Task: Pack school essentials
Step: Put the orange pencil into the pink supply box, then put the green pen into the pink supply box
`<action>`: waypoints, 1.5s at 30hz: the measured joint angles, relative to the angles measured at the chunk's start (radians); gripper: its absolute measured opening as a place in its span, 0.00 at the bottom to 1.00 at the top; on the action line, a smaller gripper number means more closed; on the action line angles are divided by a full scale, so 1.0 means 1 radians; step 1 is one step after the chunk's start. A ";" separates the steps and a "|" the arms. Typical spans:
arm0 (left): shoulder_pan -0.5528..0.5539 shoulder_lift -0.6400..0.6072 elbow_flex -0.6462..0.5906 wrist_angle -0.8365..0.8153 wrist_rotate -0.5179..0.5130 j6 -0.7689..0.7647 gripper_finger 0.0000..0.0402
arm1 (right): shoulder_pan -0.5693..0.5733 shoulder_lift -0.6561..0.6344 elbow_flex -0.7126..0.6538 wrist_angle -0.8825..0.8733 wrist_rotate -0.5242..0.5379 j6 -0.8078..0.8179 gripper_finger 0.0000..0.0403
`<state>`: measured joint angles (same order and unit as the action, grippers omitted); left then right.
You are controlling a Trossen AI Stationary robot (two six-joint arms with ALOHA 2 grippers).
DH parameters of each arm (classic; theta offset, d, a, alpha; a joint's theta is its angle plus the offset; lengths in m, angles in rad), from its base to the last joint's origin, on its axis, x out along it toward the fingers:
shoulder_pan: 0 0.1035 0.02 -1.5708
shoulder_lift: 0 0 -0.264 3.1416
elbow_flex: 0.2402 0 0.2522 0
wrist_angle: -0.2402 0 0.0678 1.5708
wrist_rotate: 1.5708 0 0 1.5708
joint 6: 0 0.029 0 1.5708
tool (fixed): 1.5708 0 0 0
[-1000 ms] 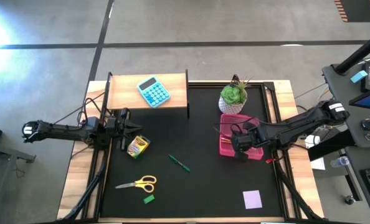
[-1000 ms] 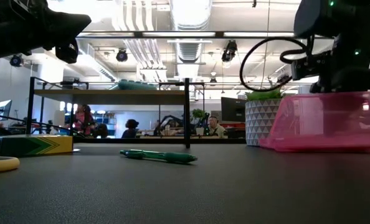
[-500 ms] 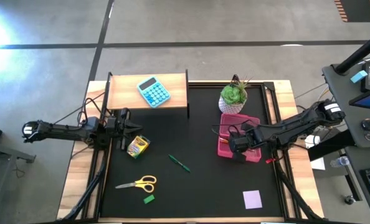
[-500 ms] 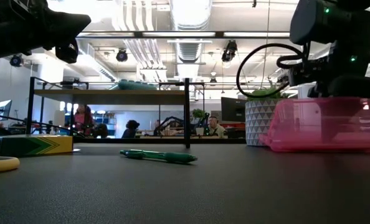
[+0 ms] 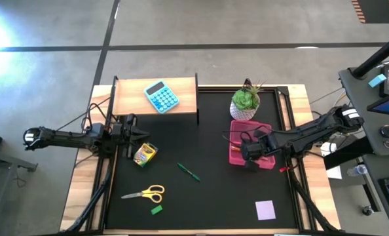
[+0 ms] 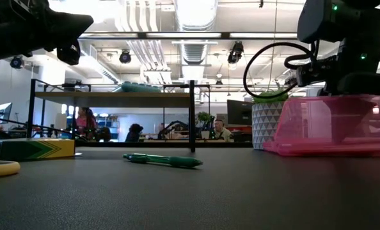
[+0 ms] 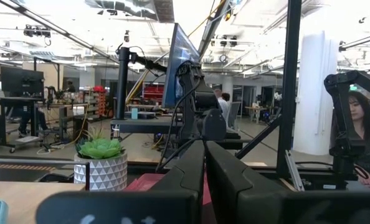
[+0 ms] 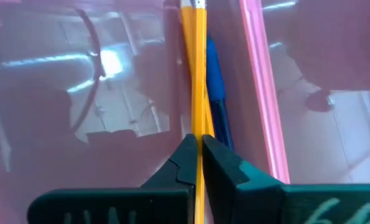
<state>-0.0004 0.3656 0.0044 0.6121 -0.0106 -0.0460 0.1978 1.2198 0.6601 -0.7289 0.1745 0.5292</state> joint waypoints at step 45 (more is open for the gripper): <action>0.000 0.007 0.000 0.000 0.000 0.000 0.00 | 0.000 0.046 0.477 0.324 -0.153 -0.280 0.19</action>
<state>-0.0006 0.3725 0.0044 0.6121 -0.0105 -0.0460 0.1981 1.2661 1.1368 -0.4045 0.0219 0.2491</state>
